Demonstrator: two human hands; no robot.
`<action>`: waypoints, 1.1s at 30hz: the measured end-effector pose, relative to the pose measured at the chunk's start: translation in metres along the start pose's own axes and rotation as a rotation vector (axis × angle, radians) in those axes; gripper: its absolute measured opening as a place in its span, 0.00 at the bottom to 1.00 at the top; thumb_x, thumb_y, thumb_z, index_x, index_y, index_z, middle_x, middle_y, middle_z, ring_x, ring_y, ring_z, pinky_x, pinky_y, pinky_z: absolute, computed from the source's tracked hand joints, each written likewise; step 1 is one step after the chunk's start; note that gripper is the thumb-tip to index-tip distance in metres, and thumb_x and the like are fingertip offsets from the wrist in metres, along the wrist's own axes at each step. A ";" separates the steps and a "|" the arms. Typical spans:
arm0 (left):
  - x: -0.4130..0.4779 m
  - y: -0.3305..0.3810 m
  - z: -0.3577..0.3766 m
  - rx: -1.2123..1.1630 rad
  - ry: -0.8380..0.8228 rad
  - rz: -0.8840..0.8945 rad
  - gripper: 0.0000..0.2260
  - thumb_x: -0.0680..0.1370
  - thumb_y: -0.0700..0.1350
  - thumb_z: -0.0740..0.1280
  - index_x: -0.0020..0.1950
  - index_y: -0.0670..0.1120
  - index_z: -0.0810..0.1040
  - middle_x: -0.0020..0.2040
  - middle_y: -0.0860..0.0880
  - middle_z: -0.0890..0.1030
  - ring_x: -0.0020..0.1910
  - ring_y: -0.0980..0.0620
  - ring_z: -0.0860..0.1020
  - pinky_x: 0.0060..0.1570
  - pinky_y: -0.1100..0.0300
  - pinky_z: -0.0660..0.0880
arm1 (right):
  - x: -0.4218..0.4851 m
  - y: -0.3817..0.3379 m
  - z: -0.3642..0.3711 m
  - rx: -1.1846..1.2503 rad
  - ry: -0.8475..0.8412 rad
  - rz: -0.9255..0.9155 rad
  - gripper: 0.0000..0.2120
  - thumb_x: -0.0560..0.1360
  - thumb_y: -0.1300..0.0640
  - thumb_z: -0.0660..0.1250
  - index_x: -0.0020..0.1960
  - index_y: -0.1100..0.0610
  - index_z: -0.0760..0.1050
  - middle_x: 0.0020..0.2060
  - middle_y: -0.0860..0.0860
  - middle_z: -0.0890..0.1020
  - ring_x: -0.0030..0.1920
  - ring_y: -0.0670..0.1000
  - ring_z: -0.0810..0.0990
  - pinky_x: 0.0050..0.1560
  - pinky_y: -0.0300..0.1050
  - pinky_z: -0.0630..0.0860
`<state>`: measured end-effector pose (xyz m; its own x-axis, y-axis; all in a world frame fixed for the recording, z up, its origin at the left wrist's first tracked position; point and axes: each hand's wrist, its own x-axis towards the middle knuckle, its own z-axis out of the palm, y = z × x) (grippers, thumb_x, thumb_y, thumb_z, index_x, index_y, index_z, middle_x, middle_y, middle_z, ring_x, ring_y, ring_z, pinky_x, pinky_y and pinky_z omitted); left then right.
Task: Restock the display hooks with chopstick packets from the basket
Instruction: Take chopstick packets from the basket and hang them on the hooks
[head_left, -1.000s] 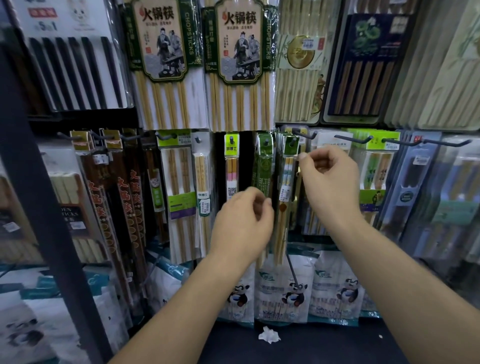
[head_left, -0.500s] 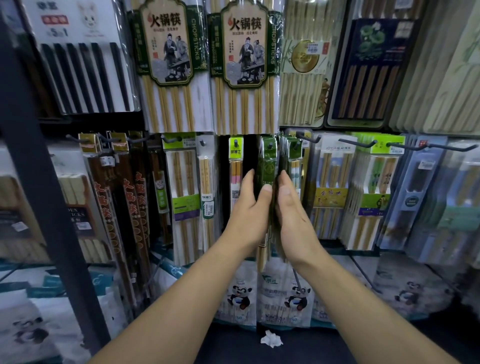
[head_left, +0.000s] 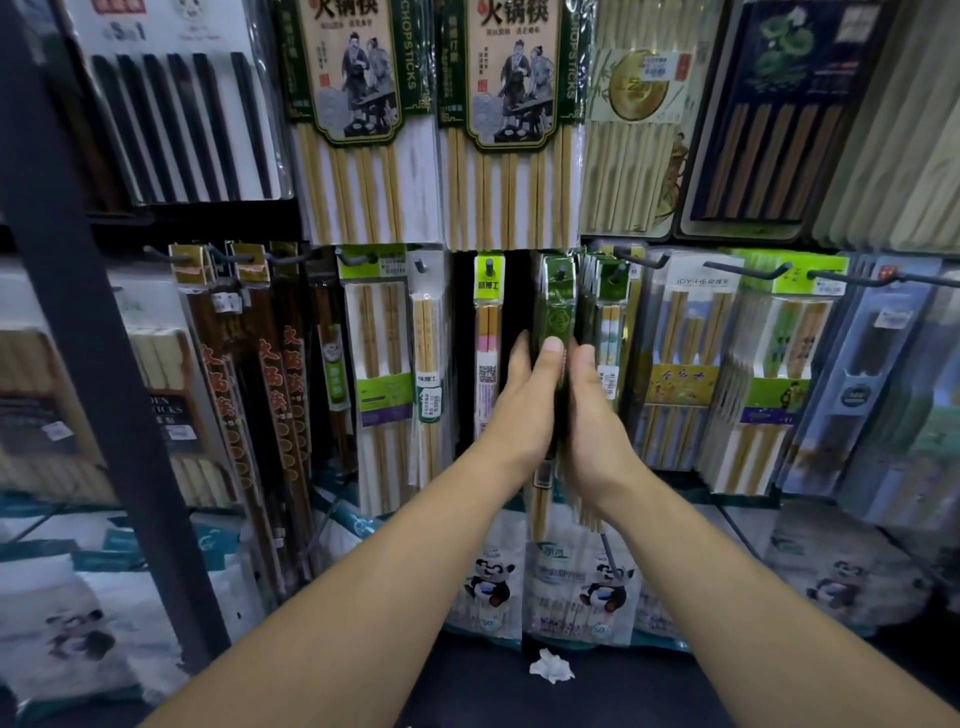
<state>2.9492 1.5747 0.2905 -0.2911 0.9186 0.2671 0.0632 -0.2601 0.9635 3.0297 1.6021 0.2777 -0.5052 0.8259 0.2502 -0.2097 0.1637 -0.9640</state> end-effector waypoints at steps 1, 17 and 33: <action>0.002 0.003 0.000 0.010 0.012 0.014 0.30 0.84 0.64 0.54 0.83 0.59 0.50 0.79 0.56 0.63 0.66 0.66 0.63 0.63 0.64 0.61 | 0.002 0.000 -0.001 -0.028 0.011 0.002 0.40 0.72 0.24 0.50 0.81 0.39 0.57 0.80 0.41 0.61 0.79 0.43 0.58 0.80 0.57 0.56; 0.024 0.009 0.000 -0.048 0.037 0.071 0.24 0.86 0.59 0.54 0.82 0.58 0.56 0.81 0.58 0.62 0.68 0.67 0.60 0.49 0.77 0.59 | 0.033 0.010 0.003 -0.122 0.103 -0.073 0.43 0.68 0.23 0.49 0.80 0.39 0.59 0.79 0.41 0.63 0.77 0.40 0.60 0.79 0.50 0.58; 0.041 0.013 0.006 -0.089 0.120 -0.024 0.26 0.85 0.60 0.55 0.82 0.56 0.58 0.80 0.54 0.65 0.71 0.60 0.63 0.66 0.61 0.57 | 0.064 0.016 0.001 -0.066 0.097 0.006 0.48 0.65 0.22 0.51 0.81 0.42 0.57 0.80 0.45 0.63 0.78 0.44 0.60 0.80 0.51 0.56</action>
<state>2.9433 1.6111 0.3138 -0.4035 0.8844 0.2348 -0.0290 -0.2688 0.9628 2.9930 1.6572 0.2786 -0.4227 0.8746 0.2373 -0.1499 0.1907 -0.9701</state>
